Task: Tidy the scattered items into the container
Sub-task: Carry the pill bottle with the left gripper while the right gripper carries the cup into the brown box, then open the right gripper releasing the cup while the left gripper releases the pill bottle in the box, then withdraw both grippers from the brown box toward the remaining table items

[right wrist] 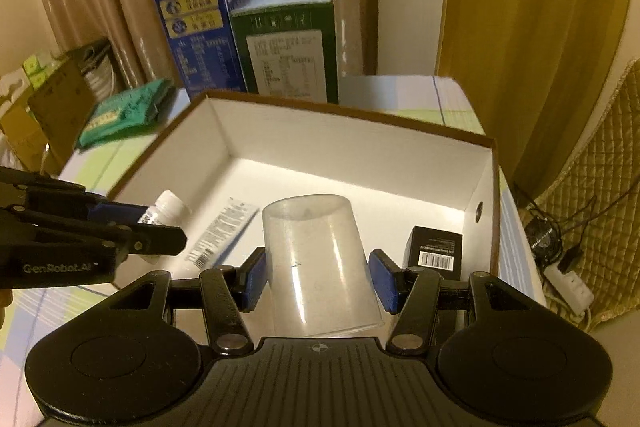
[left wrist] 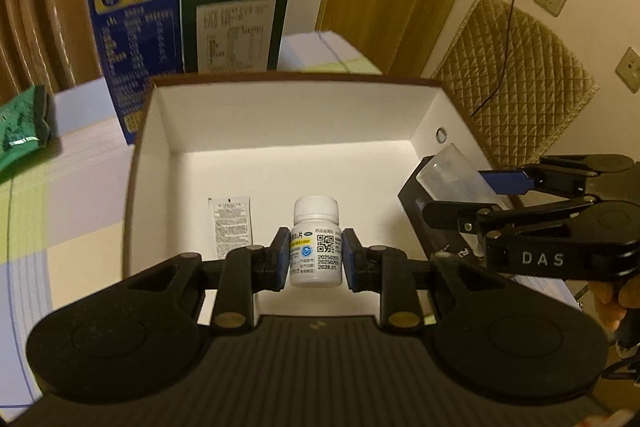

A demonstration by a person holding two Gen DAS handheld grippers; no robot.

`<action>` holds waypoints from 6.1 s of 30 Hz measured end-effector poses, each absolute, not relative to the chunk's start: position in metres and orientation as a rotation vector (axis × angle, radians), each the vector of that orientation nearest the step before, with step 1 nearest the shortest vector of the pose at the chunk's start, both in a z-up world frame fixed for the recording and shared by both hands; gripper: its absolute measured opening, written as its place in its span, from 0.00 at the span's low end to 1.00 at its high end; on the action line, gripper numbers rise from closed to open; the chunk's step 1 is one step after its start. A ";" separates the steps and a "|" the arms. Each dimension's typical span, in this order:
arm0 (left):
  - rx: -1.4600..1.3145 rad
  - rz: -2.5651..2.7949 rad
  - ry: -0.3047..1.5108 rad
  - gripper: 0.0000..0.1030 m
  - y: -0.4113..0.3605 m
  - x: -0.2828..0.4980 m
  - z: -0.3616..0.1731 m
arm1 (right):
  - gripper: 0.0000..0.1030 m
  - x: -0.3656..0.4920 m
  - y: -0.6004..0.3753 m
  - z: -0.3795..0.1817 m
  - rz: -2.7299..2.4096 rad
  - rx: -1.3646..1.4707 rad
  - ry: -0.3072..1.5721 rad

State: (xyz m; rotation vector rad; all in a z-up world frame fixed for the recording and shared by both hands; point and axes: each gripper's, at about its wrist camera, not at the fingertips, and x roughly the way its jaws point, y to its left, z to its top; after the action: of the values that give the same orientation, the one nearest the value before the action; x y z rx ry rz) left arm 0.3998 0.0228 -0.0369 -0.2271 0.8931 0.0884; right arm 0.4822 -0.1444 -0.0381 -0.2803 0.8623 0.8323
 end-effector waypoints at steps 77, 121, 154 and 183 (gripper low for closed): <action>-0.139 0.106 1.203 0.63 0.028 0.453 -0.110 | 0.88 0.508 -0.115 -0.093 0.985 -0.596 0.979; -0.110 0.313 0.887 0.70 0.029 0.265 0.004 | 0.92 0.405 -0.263 -0.023 0.853 -0.110 0.864; -0.248 0.411 1.002 0.70 0.035 0.192 -0.075 | 0.92 0.362 -0.275 -0.117 0.856 0.037 1.130; -0.275 0.417 1.075 0.70 0.041 0.194 -0.104 | 0.46 0.365 -0.253 -0.151 0.906 0.057 1.071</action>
State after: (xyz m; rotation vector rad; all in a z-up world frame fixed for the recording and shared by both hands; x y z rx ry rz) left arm 0.1939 0.0409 -0.1036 -0.2747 1.0747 0.4171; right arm 0.3654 -0.2529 -0.1514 0.0570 1.0709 0.9055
